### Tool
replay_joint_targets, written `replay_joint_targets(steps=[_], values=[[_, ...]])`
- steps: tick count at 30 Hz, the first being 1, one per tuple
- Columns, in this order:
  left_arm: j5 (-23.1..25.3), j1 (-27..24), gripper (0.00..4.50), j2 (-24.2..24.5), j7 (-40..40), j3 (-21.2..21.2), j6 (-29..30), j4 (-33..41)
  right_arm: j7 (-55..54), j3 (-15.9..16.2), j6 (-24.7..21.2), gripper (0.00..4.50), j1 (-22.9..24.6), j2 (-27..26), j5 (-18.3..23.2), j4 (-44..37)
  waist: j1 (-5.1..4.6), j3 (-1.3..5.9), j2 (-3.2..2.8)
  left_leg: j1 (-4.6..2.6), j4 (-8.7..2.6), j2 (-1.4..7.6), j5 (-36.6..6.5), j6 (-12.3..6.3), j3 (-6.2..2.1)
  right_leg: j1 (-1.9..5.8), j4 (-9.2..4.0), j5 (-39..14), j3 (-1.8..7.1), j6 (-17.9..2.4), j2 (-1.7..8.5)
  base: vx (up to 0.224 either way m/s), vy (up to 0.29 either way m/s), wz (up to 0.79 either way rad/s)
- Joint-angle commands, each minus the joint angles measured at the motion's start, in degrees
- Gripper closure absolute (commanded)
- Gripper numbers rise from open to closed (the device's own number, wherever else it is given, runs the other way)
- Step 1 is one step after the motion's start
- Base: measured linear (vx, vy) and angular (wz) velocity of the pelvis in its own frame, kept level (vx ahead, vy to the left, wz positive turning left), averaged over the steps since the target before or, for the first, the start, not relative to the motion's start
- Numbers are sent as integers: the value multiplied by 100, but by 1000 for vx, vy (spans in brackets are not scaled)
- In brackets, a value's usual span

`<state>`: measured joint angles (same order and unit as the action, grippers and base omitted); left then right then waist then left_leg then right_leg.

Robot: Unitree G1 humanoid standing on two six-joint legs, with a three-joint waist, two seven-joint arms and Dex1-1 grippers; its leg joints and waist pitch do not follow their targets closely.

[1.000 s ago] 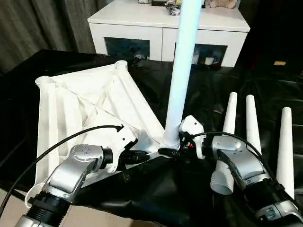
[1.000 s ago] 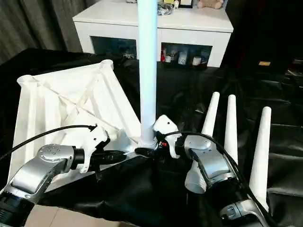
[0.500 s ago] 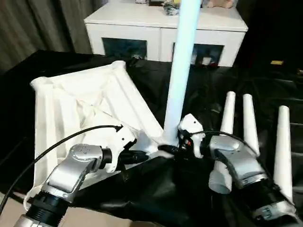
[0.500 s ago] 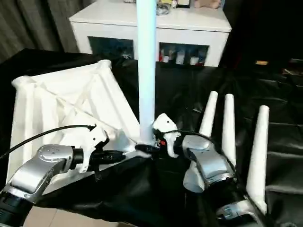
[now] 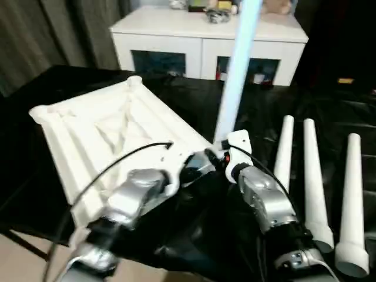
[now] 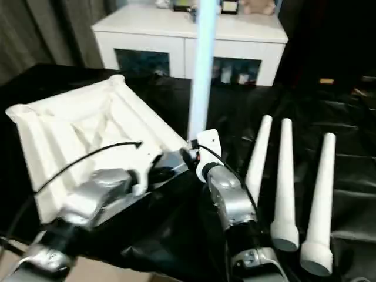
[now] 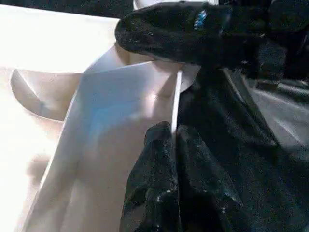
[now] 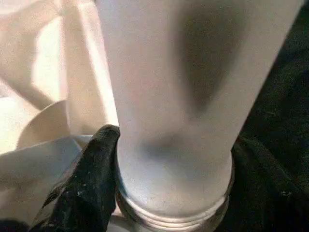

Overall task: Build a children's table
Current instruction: Rotate leg to tighten

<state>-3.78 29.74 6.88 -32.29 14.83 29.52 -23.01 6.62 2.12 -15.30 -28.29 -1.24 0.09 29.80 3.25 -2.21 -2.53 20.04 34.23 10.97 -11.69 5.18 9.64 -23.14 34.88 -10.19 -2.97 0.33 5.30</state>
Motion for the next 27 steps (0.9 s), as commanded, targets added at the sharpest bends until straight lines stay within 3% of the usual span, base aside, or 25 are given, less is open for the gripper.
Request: replay_joint_targets(steps=[1,3,5,6,8,11,15,16,19,21,23,24,25,27], values=[[138,158,450,13,795,-465,-260,-282,35,89,-79,145,199,-169,55,135,-20,280,36,-2,-495,82,-1702,45,-23,197,-532,-1977,185,-809,189,0,0,0],[128,154,450,28,727,-442,-292,-271,87,2,-19,110,217,-152,143,48,-20,283,20,19,-498,81,-1660,18,-27,214,-515,-1894,193,-816,190,0,0,0],[126,152,450,48,663,-421,-373,-294,104,-76,96,108,225,-119,184,-59,-28,287,5,63,-500,76,-1590,-39,-33,238,-507,-1760,197,-815,187,0,0,0],[123,153,450,52,650,-425,-412,-316,68,-47,138,108,230,-86,120,-122,-59,287,5,112,-514,70,-1534,-22,-54,285,-505,-1747,181,-777,195,0,0,0],[117,171,450,40,654,-452,-560,-394,12,15,194,108,263,-28,27,-311,-110,317,7,125,-492,62,-1307,-17,-63,304,-476,-1469,175,-819,188,0,0,0],[95,212,450,17,589,-492,-822,-492,187,87,82,108,401,46,82,-803,-92,335,16,96,-440,61,-1061,-183,-20,282,-456,-1114,196,-1000,180,0,0,0],[-165,279,450,-74,491,-736,-1425,-313,454,250,-83,108,691,182,71,-1444,-58,375,0,120,-382,71,-538,-386,-10,305,-375,-295,199,-1185,172,0,0,0],[-222,280,423,-82,438,-772,-1424,-268,460,269,-79,107,706,190,51,-1463,-51,400,-7,134,-358,68,-311,-454,-12,310,-320,94,197,-1313,176,0,0,0],[-332,275,395,7,397,-915,-1412,117,472,317,-89,106,738,173,49,-1499,-46,419,-4,145,-329,69,-267,-592,0,302,-282,483,190,-1548,178,0,0,0],[-404,257,378,166,321,-1023,-1276,434,499,381,-111,106,737,167,39,-1504,-35,415,-6,147,-322,90,-245,-632,1,281,-266,545,185,-1610,183,0,0,0],[-396,230,356,352,296,-1104,-1199,694,532,434,-147,106,737,154,31,-1520,-43,373,-5,160,-344,102,-447,-645,10,266,-284,182,171,-1583,179,0,0,0],[-365,203,356,519,315,-1185,-1127,872,600,486,-220,106,749,157,27,-1572,-48,356,17,146,-360,108,-601,-581,16,263,-305,-121,174,-1504,176,0,0,0],[-349,191,345,597,330,-1228,-1089,943,640,514,-267,106,758,164,23,-1612,-52,343,1,137,-373,110,-681,-511,17,246,-319,-322,179,-1436,169,0,0,0],[-267,125,345,940,478,-1491,-832,1184,721,584,-369,106,771,195,15,-1692,-49,353,-1,124,-369,110,-642,-422,14,247,-292,-300,189,-1360,161,0,0,0]])
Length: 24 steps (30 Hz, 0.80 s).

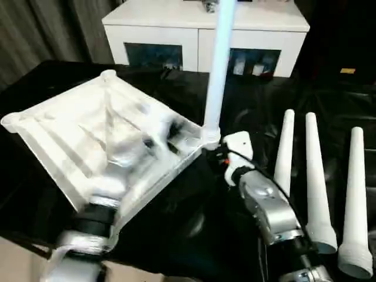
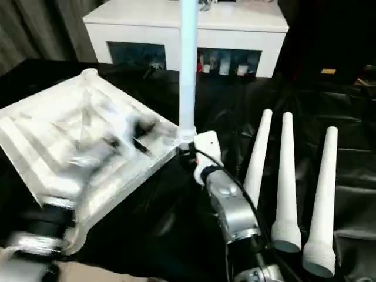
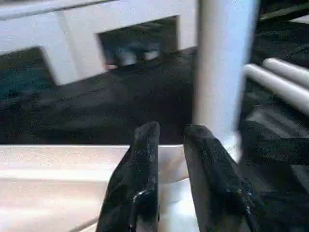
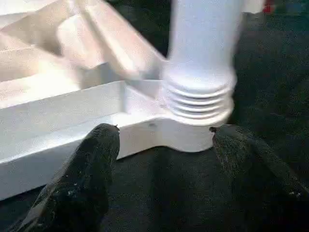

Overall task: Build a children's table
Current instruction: Rotate leg to tighten, then rotate table base

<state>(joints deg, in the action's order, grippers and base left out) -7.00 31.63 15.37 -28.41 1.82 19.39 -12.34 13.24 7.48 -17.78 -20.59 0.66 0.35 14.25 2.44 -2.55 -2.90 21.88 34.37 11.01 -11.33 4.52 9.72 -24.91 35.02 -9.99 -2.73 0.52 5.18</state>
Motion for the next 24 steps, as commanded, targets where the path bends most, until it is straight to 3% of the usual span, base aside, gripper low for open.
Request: replay_joint_targets(steps=[1,2,3,6,7,8,9,11,14,15,19,24], values=[[112,-101,345,274,221,-351,339,222,82,73,-155,106,-3,21,-18,-152,21,381,44,-54,-389,99,-662,-309,3,421,-306,-295,162,-1338,165,0,0,0],[182,-146,345,458,388,-547,506,266,80,86,-177,106,-15,31,-38,-139,18,377,75,-51,-393,96,-666,-294,5,424,-311,-315,163,-1322,166,0,0,0],[280,-226,345,682,574,-762,702,339,68,91,-195,106,-29,36,-51,-122,22,380,39,-62,-388,92,-652,-248,2,411,-302,-327,163,-1311,166,0,0,0],[546,-421,345,1136,893,-1143,989,438,34,78,-217,106,-59,32,-59,-79,-6,385,58,-60,-385,80,-593,-192,-3,413,-289,-254,156,-1254,151,0,0,0],[880,-734,345,1650,1126,-1494,1167,457,-22,78,-246,106,-93,38,-92,-20,-6,389,68,-87,-378,87,-531,-181,-2,396,-284,-160,158,-1279,146,0,0,0],[949,-795,345,1748,1168,-1553,1182,445,-31,77,-251,106,-100,37,-97,-6,-8,387,57,-57,-378,83,-483,-182,-21,417,-254,-100,157,-1277,158,0,0,0],[1022,-860,345,1852,1213,-1616,1199,433,-41,76,-255,106,-106,37,-102,10,-22,379,28,-69,-393,75,-537,-163,-18,394,-270,-166,148,-1235,141,0,0,0],[1196,-1152,345,2179,1364,-1867,1437,426,-64,75,-292,106,-132,38,-117,48,-11,380,47,-111,-384,85,-554,-145,-5,362,-275,-68,158,-1297,130,0,0,0],[1347,-1425,345,2392,1333,-1853,1661,463,-77,84,-297,106,-149,34,-133,102,66,368,38,-147,-413,103,-820,-50,-2,324,-281,-253,162,-1282,136,0,0,0],[1345,-1605,345,2452,1237,-1785,1870,507,-86,92,-310,106,-165,27,-142,152,78,355,70,-132,-438,103,-950,3,-3,329,-289,-373,168,-1244,133,0,0,0],[1199,-2110,345,2483,861,-1280,2627,810,-113,165,-374,106,-217,-27,-157,252,116,337,50,-170,-474,108,-1409,173,-9,273,-324,-743,203,-1171,142,0,0,0],[1092,-2272,345,2317,522,-891,3074,1114,-115,200,-383,106,-270,-68,-175,314,124,342,77,-144,-487,103,-1439,224,-21,303,-326,-705,205,-1132,152,0,0,0]])
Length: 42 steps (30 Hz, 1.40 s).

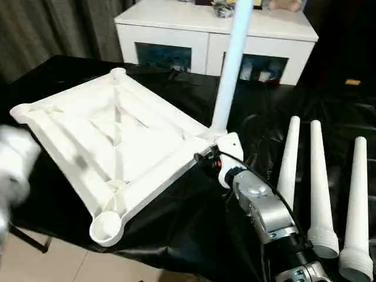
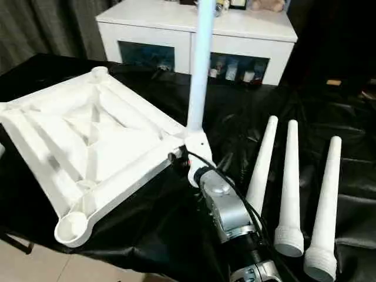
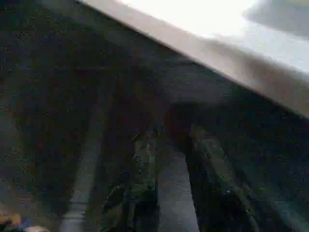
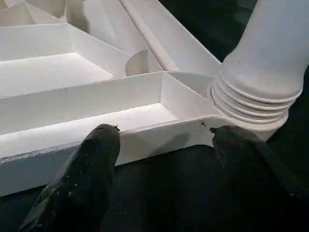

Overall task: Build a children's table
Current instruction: Rotate table base

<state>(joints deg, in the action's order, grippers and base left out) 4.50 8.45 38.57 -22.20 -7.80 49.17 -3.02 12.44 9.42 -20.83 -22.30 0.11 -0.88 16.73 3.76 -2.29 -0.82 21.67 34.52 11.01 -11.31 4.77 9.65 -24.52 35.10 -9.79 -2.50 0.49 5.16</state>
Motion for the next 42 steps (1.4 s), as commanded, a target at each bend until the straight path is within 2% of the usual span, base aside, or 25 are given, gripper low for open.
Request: replay_joint_targets(steps=[1,2,4,5,7,11,14,15,16,18,21,23,25,27,29,30,31,32,33,35,37,38,39,41,42], values=[[-78,54,345,-25,-122,103,115,197,-32,8,-77,106,-101,-13,-53,69,-9,315,-132,-113,-500,95,-1434,199,-17,273,-339,-725,181,-1126,159,0,0,0],[-111,61,345,-53,-166,144,148,226,-27,11,-77,106,-104,-13,-54,74,-16,315,-116,-87,-504,86,-1408,191,-29,301,-337,-741,178,-1106,163,0,0,0],[-173,82,345,-114,-266,278,235,297,-19,14,-72,106,-113,-10,-56,92,-30,301,-113,-90,-512,83,-1513,189,-31,294,-358,-925,181,-1063,165,0,0,0],[-279,102,345,-219,-380,411,311,386,-17,14,-74,106,-118,-5,-56,103,-41,291,-144,-110,-521,87,-1649,217,-37,285,-375,-1094,182,-1041,167,0,0,0],[-390,143,345,-347,-446,549,328,463,-25,4,-85,106,-121,0,-53,104,-44,277,-148,-156,-536,95,-1926,255,-45,264,-413,-1434,184,-989,166,0,0,0],[-484,255,345,-553,-549,688,199,507,-45,-9,-100,106,-120,2,-48,96,-26,287,-137,-137,-533,92,-1808,241,-45,276,-417,-1324,188,-976,160,0,0,0],[-599,437,345,-798,-622,885,234,612,-55,-26,-143,106,-103,33,-52,-3,-10,293,-162,-168,-522,86,-1831,260,-34,253,-423,-1315,190,-973,149,0,0,0],[-592,464,345,-811,-672,975,174,618,-58,-43,-163,106,-102,46,-46,-38,-12,292,-153,-145,-528,90,-1820,268,-40,273,-414,-1278,189,-981,151,0,0,0],[-624,495,345,-864,-714,1030,172,627,-65,-64,-186,106,-98,68,-40,-81,-14,290,-174,-121,-537,84,-1794,276,-51,292,-406,-1271,187,-962,154,0,0,0],[-657,546,345,-951,-789,1153,135,650,-94,-106,-231,106,-98,121,-48,-161,-26,300,-158,-129,-525,80,-1733,281,-44,295,-406,-1183,184,-948,144,0,0,0],[-604,606,345,-1039,-783,1298,36,635,-163,-160,-313,106,-110,198,-95,-289,-45,311,-148,-90,-509,70,-1485,250,-41,334,-381,-955,184,-975,147,0,0,0],[-548,690,345,-1167,-694,1375,-79,540,-243,-190,-491,106,-143,295,-188,-462,-50,309,-145,-97,-495,63,-1384,231,-30,339,-386,-884,183,-982,131,0,0,0],[-499,855,345,-1384,-563,1487,-290,362,-281,-195,-1003,106,-299,528,-380,-796,-39,313,-163,-106,-483,55,-1264,218,-28,354,-376,-803,181,-986,115,0,0,0],[-436,1045,345,-1577,-421,1567,-649,86,-318,-323,-1481,106,-497,688,-389,-1005,-40,308,-155,-105,-475,47,-1272,210,-23,357,-385,-831,184,-967,110,0,0,0],[-414,1152,345,-1690,-362,1597,-907,-80,-371,-421,-1650,106,-598,752,-374,-1058,-32,311,-151,-92,-482,53,-1256,223,-32,372,-385,-916,185,-930,140,0,0,0],[-407,1205,345,-1749,-334,1605,-1055,-166,-390,-474,-1706,106,-643,778,-355,-1079,-36,315,-146,-106,-465,43,-1257,229,-22,358,-405,-956,189,-908,133,0,0,0],[-405,1296,345,-1848,-275,1608,-1279,-306,-410,-555,-1807,106,-706,815,-316,-1126,-40,324,-162,-91,-464,49,-1193,240,-30,371,-384,-873,188,-936,142,0,0,0],[-399,1345,345,-1887,-238,1611,-1285,-355,-394,-575,-1862,106,-725,836,-298,-1167,-42,321,-153,-93,-461,45,-1189,237,-23,367,-399,-861,187,-934,135,0,0,0],[-377,1397,345,-1916,-182,1604,-1413,-374,-338,-562,-1898,106,-719,875,-294,-1267,-36,337,-184,-102,-449,52,-1121,250,-25,372,-372,-711,187,-965,139,0,0,0],[-358,1432,345,-1938,-143,1599,-1520,-393,-298,-550,-1940,106,-713,901,-296,-1353,-39,348,-157,-82,-443,56,-1011,228,-35,402,-349,-480,178,-1001,136,0,0,0],[-397,1439,345,-2013,49,1398,-1825,-204,-298,-529,-1716,106,-598,933,-351,-1636,-40,346,-195,-85,-431,53,-966,208,-30,407,-338,-374,177,-1053,135,0,0,0],[-497,1345,345,-2144,284,1124,-2039,120,-206,-502,-1613,106,-430,960,-310,-1926,-46,343,-182,-72,-434,63,-966,202,-33,412,-343,-367,174,-1061,143,0,0,0],[-650,1204,345,-2366,565,786,-2141,473,-104,-567,-1830,106,-241,898,-95,-2281,-51,342,-196,-74,-417,77,-946,181,-26,430,-338,-216,180,-1105,142,0,0,0],[-748,1124,345,-2496,678,627,-2144,624,-91,-615,-1885,106,-147,837,11,-2415,-50,337,-191,-56,-422,77,-910,104,-29,439,-328,-160,169,-1172,140,0,0,0],[-790,1045,345,-2570,755,540,-2246,713,-88,-621,-1842,106,-70,799,58,-2500,-65,329,-184,-64,-429,77,-1006,71,-24,424,-344,-336,169,-1182,136,0,0,0]])
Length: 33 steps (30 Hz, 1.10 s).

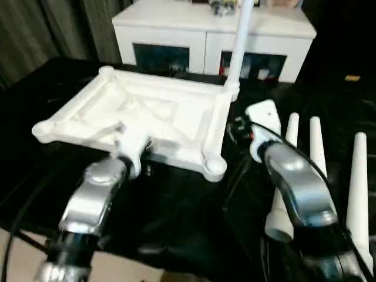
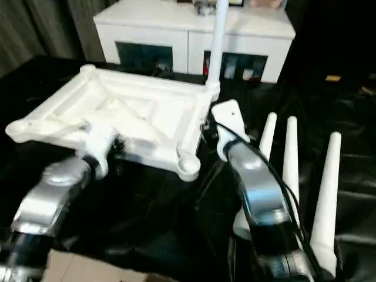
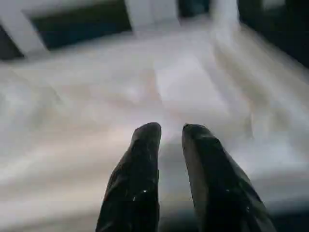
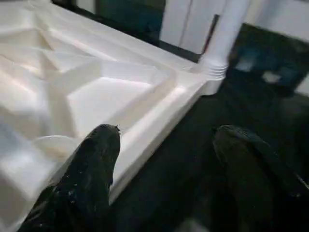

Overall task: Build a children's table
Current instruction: Rotate table base

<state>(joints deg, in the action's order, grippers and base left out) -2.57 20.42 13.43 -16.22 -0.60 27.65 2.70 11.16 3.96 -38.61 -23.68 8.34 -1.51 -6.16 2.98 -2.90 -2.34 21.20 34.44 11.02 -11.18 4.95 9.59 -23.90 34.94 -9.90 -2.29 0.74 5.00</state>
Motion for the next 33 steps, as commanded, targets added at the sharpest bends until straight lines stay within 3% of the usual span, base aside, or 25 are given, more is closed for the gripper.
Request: replay_joint_targets(steps=[1,4,5,7,8,9,10,11,12,13,14,15,16,17,18,19,20,22,24,25,27,28,29,30,33], values=[[-88,-264,345,-122,268,-261,-288,239,21,-85,8,106,177,-93,177,-309,-2,374,-21,-13,-424,75,-1142,19,-8,353,-369,-583,158,-1178,158,0,0,0],[-52,-425,345,-268,641,-437,-404,254,-168,-70,-284,106,347,-281,146,-352,-16,363,-31,-5,-426,50,-1285,-37,15,332,-422,-1072,181,-1029,178,0,0,0],[-74,-448,345,-323,737,-487,-412,257,-231,-78,-346,106,388,-337,135,-354,-37,398,-86,-241,-246,52,-1361,139,248,78,-578,-1539,402,-885,68,0,0,0],[-60,-460,345,-391,814,-513,-357,294,-296,-122,-378,106,443,-427,166,-388,149,405,77,-152,-6,-112,-1683,137,283,171,-672,-2374,991,-764,137,-23,10,-18],[-43,-457,345,-413,826,-501,-374,307,-316,-139,-386,106,459,-454,177,-401,218,411,106,-118,134,-156,-1679,-34,233,223,-745,-2527,1229,-789,233,-36,72,-34],[-41,-453,345,-466,854,-502,-365,340,-342,-152,-407,106,474,-473,185,-426,404,361,146,47,485,-200,-1551,-296,-6,406,-941,-2933,1823,-892,566,-36,72,-34],[-41,-453,345,-469,855,-502,-364,341,-343,-152,-408,106,474,-473,186,-426,436,329,167,182,583,-195,-1392,-327,-164,479,-946,-3067,1972,-957,605,-29,142,-43],[-26,-447,345,-542,889,-452,-430,377,-373,-176,-424,106,473,-491,199,-436,498,319,177,274,719,-316,-1286,-298,-355,498,-962,-2992,2229,-973,430,-32,209,-51],[41,-458,345,-598,992,-423,-425,400,-386,-186,-423,106,471,-495,213,-438,564,360,66,162,635,-410,-1075,-369,-516,441,-962,-2620,2336,-875,160,-32,209,-51],[121,-468,345,-627,1084,-387,-439,407,-391,-188,-412,106,473,-496,219,-437,429,314,-96,-235,1,-411,-707,-539,-509,135,-879,-2184,1939,-342,-567,-54,269,-47],[206,-498,345,-656,1153,-313,-544,426,-394,-183,-379,106,477,-497,208,-440,243,311,-272,-542,-325,-218,-721,-669,-531,-306,-431,-2020,1307,-121,-881,-90,288,-42],[297,-523,345,-667,1218,-240,-576,454,-401,-178,-390,106,475,-489,188,-439,85,420,-346,-340,-603,196,-691,-888,-388,-320,458,-1583,473,-213,-570,-90,288,-42],[335,-551,345,-703,1269,-191,-592,487,-388,-118,-371,106,462,-430,118,-425,94,450,-400,-317,-588,299,-486,-632,-348,-300,582,-1258,276,-257,-424,-93,265,-34],[349,-571,345,-758,1343,-181,-527,518,-396,-88,-385,106,440,-389,64,-388,80,342,-343,-105,-670,265,-129,-517,-548,-125,562,-500,14,-391,-258,-80,249,-17],[351,-579,345,-783,1379,-185,-488,530,-404,-75,-397,106,432,-375,43,-375,87,406,-394,-236,-598,196,324,326,-535,-52,321,-5,-76,-564,-209,-80,249,-17],[357,-587,345,-838,1449,-187,-427,543,-420,-59,-433,106,392,-330,-8,-327,17,466,-334,-390,-563,262,546,1156,-648,58,161,249,-37,-591,-67,-56,189,-4],[385,-581,345,-864,1483,-178,-403,539,-435,-70,-476,106,344,-293,-32,-277,-49,484,-303,-453,-518,317,676,1431,-737,120,194,401,-8,-634,-8,-51,116,-1],[410,-573,345,-877,1501,-167,-399,533,-442,-73,-499,106,302,-257,-54,-234,-81,468,-319,-367,-570,606,1101,1165,-890,217,199,225,35,-602,86,-64,89,1],[387,-542,345,-921,1500,-166,-385,509,-420,-90,-523,106,159,-152,-101,-51,-100,399,-392,-212,-887,907,220,575,-938,126,420,-703,-41,-170,-19,-72,-7,12],[348,-529,345,-943,1494,-182,-337,502,-417,-108,-538,106,98,-116,-113,35,-172,407,-378,-244,-798,713,-662,-334,-925,121,431,-828,41,104,52,-72,-66,9],[315,-518,345,-965,1491,-196,-290,496,-415,-128,-551,106,48,-85,-122,109,-155,438,-270,-228,-562,386,-796,-767,-791,207,66,-366,171,-164,203,-81,-117,-2],[319,-543,345,-848,1247,22,-229,522,-364,-226,-614,106,-115,58,-79,427,-80,472,-118,107,-149,-100,-604,-934,-466,483,-309,537,385,-842,644,-91,-164,-10],[319,-543,345,-848,1247,22,-229,522,-364,-226,-614,106,-115,58,-79,427,98,458,-14,224,-19,-156,-200,-943,-406,589,-341,770,465,-667,944,-84,-166,-10],[250,-587,336,-766,991,163,-244,567,-334,-277,-665,80,-199,148,-51,605,176,394,37,214,-61,-97,-200,-915,-389,523,-393,327,432,-532,825,-84,-166,-10],[48,-704,336,-492,285,491,-227,714,-243,-359,-812,68,-382,334,-22,998,120,363,-126,124,-338,116,-843,-653,-425,467,-334,-1258,229,-1012,444,-64,-83,-6]])
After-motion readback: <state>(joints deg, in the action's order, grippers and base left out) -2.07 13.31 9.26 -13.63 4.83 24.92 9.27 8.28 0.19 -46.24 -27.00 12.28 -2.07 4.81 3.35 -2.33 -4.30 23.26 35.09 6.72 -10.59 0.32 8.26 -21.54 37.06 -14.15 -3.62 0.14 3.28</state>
